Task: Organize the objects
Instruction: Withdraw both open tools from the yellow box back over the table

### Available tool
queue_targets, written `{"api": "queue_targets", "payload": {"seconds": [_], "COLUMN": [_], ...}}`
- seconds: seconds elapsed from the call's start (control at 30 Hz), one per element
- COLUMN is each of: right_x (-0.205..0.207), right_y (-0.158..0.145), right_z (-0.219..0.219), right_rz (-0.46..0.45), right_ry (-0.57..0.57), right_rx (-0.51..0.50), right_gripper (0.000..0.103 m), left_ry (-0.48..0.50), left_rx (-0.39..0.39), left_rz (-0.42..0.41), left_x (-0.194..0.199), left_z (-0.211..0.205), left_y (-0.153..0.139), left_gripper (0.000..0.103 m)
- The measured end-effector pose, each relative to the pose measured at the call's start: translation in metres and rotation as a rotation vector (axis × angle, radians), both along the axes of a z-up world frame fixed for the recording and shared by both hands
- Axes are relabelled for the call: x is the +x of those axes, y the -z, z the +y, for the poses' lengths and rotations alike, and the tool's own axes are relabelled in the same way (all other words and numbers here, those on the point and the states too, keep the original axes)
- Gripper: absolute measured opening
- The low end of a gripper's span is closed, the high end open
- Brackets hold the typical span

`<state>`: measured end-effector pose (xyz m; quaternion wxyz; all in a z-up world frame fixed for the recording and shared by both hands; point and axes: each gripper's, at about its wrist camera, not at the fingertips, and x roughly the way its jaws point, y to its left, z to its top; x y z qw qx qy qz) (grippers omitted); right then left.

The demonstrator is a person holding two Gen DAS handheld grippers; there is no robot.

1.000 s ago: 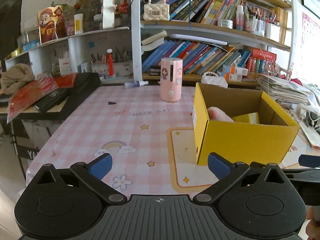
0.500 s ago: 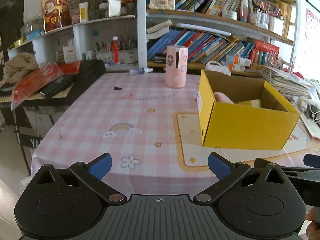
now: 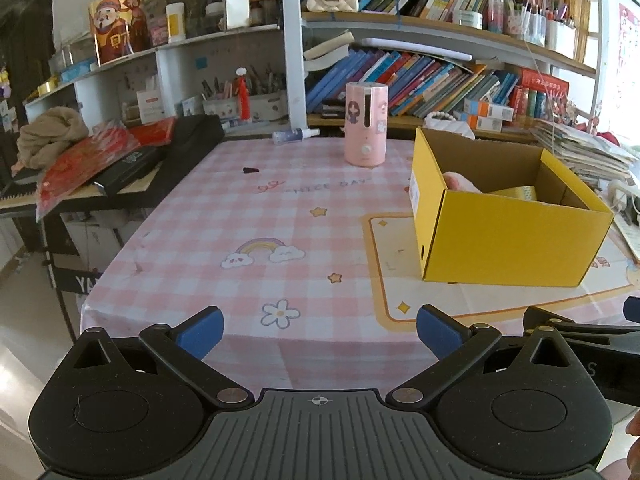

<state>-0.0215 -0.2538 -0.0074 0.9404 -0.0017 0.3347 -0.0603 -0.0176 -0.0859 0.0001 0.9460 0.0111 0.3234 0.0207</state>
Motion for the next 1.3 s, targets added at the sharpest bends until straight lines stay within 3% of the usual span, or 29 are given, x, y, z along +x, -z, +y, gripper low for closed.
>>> {"api": "queue_targets", "payload": {"seconds": [1.3], "right_x": [0.012], "right_y": [0.001], "right_z": [-0.002], "right_rz": [0.021], "right_ry": [0.003], "right_rx": [-0.019], "right_gripper": [0.103], "left_ry": [0.007], "left_rx": [-0.022], "left_rz": [0.032], "left_x": [0.010], "left_z": [0.004], "left_y": [0.003], "left_gripper": [0.103]}}
